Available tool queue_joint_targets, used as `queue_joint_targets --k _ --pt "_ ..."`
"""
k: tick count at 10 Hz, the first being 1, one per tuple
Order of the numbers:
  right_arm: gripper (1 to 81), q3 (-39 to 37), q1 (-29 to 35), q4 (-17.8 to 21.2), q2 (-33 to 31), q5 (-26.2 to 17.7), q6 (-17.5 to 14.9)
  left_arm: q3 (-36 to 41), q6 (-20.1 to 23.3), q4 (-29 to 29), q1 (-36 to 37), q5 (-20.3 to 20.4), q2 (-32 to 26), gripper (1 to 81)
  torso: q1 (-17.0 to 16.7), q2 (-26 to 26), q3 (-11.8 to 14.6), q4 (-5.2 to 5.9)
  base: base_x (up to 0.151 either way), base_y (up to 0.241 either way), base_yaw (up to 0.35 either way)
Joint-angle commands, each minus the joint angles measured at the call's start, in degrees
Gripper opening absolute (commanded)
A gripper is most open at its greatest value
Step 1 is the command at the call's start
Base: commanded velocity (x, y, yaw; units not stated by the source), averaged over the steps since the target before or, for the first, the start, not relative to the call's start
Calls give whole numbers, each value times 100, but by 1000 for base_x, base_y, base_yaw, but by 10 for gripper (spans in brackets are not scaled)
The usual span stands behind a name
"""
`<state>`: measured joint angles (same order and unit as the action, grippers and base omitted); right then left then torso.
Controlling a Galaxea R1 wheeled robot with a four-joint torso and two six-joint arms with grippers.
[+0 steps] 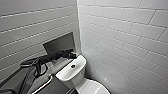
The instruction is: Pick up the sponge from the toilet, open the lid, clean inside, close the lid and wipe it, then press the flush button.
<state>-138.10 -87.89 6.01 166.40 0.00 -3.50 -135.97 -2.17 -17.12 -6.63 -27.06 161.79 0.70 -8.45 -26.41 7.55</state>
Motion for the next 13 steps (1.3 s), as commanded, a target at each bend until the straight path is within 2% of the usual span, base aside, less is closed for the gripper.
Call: queue_joint_targets --k 1,2,4,8,13 --pt "10 179 13 -12 10 -509 -10 -122 24 147 1115 -141 -41 10 0 0 -251 0 0 0 0" --pt "10 214 13 -21 1 -510 -10 -175 24 173 1098 -141 -68 10 0 0 -353 0 0 0 0" --pt "10 223 21 -21 -8 -519 -10 -192 32 252 1080 -141 -182 10 7 5 -253 0 0 0 0" --pt "10 231 47 -12 10 -519 -2 -184 41 357 949 -141 -367 10 7 7 -286 0 0 0 0" --pt "10 231 21 -38 1 -519 -2 -412 41 542 685 -89 -217 10 7 7 -286 0 0 0 0"
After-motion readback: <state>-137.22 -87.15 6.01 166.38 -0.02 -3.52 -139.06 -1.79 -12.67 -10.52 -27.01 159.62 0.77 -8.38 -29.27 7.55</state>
